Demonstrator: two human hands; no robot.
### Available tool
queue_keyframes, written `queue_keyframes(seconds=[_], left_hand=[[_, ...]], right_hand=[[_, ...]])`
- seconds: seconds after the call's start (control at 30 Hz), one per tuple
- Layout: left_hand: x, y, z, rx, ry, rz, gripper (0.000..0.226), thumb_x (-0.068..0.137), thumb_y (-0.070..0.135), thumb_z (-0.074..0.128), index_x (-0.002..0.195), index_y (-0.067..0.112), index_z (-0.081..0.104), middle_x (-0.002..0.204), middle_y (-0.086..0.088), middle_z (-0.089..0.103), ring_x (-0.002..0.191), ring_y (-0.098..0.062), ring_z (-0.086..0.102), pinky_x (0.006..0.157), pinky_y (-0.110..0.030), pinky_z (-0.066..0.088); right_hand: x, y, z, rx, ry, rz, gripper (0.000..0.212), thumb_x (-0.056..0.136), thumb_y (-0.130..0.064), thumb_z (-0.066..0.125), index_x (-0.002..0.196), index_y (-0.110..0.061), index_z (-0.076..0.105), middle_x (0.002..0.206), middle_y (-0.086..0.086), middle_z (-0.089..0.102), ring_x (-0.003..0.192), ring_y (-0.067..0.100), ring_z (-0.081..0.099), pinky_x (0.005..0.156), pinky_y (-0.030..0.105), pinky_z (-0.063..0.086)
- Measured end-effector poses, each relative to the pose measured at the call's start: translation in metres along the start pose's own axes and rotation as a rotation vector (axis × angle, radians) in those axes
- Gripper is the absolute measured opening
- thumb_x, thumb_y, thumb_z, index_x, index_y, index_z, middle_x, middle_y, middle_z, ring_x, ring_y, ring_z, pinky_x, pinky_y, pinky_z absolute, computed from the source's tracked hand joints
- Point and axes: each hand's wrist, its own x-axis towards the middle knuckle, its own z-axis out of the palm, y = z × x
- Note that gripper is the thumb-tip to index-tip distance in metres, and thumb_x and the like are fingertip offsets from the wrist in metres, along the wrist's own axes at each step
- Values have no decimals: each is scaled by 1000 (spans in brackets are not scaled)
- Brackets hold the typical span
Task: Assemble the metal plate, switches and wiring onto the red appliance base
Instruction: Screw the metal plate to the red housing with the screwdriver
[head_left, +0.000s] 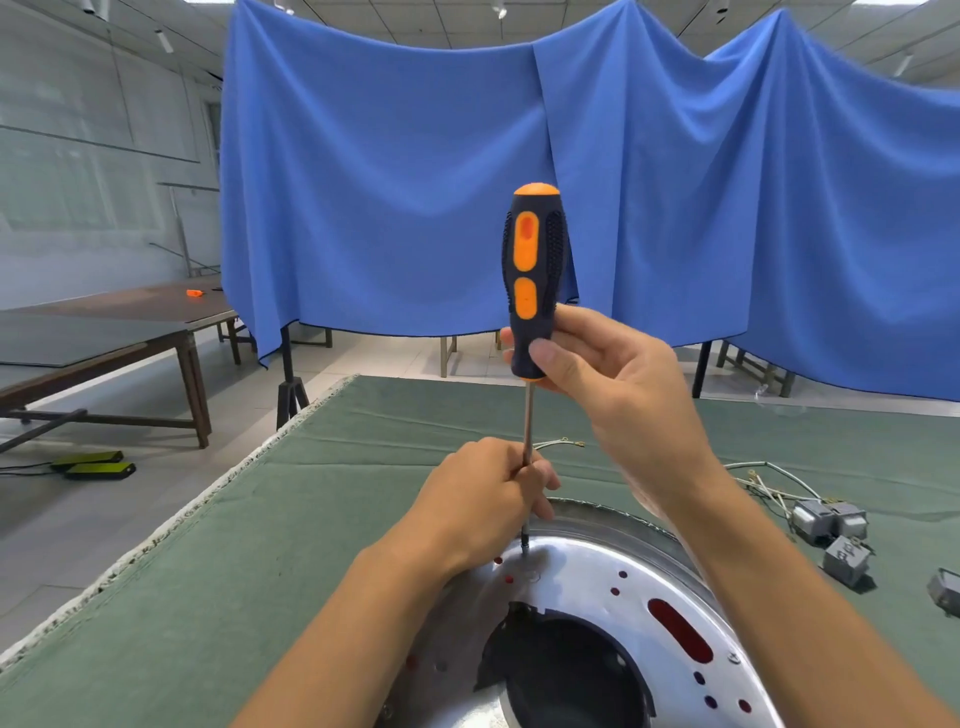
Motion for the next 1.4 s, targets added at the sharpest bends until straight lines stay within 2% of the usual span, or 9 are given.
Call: queue_keyframes(seconds=[0.27,0.47,0.63,0.73,0.87,1.03,1.2,1.3,1.4], left_hand=[[2,-1,-2,123,-7,32,17,94,33,51,84,29,64,77,15,72,78,-1,60,77,-28,47],[1,1,0,129,-13,28,19,96,32,51,82,28,63,77,14,69,80,-5,60,78,-28,46],[2,0,-1,94,-4,70,25,95,31,54,76,20,64,65,11,60,66,-2,56,62,-15,39],[1,1,-3,230,66,132,37,98,34,46,73,14,65,60,8,57,59,-9,52,61,-26,36],[0,5,-2,-30,164,192,39,100,30,43,67,13,55,66,-1,70,65,-17,66,71,-37,53],[-1,-2,-1,62,191,147,34,99,31,45,71,16,57,64,-1,67,68,-22,62,72,-42,51],[1,-4,-2,128,200,126,27,95,35,51,84,14,63,73,-1,64,77,-25,59,73,-40,49],[2,-3,-6,66,291,145,15,88,37,62,95,24,61,79,9,58,76,-11,52,71,-32,45],[3,-4,-10,31,346,162,39,84,35,68,119,25,54,100,8,56,94,-11,50,85,-33,45]], right_hand=[[2,2,13,-143,214,-94,16,75,-5,78,86,-14,71,76,-9,74,67,7,71,67,16,54],[1,7,10,-159,46,57,4,85,-21,70,89,-22,68,84,2,74,77,13,71,78,35,57],[-2,10,9,-162,124,-16,5,86,-24,67,80,-24,67,78,-1,74,67,13,70,72,36,56],[-3,10,15,-127,139,-51,5,87,-23,65,83,-21,66,78,0,73,64,15,70,67,37,55],[4,7,16,-9,263,-102,13,93,-23,61,84,-14,63,73,-1,72,60,20,71,58,32,57],[4,15,1,-103,283,64,19,90,-34,63,80,-19,67,71,-1,71,61,11,69,50,22,51],[12,13,-26,-33,284,353,18,86,-24,66,79,-8,68,42,-9,42,32,7,31,34,17,27],[13,-4,-45,155,176,430,16,91,-16,55,91,-7,68,50,-3,58,33,8,46,34,14,35],[1,-14,-72,449,-64,465,31,77,-13,56,104,-10,71,91,11,75,63,15,71,47,19,53]])
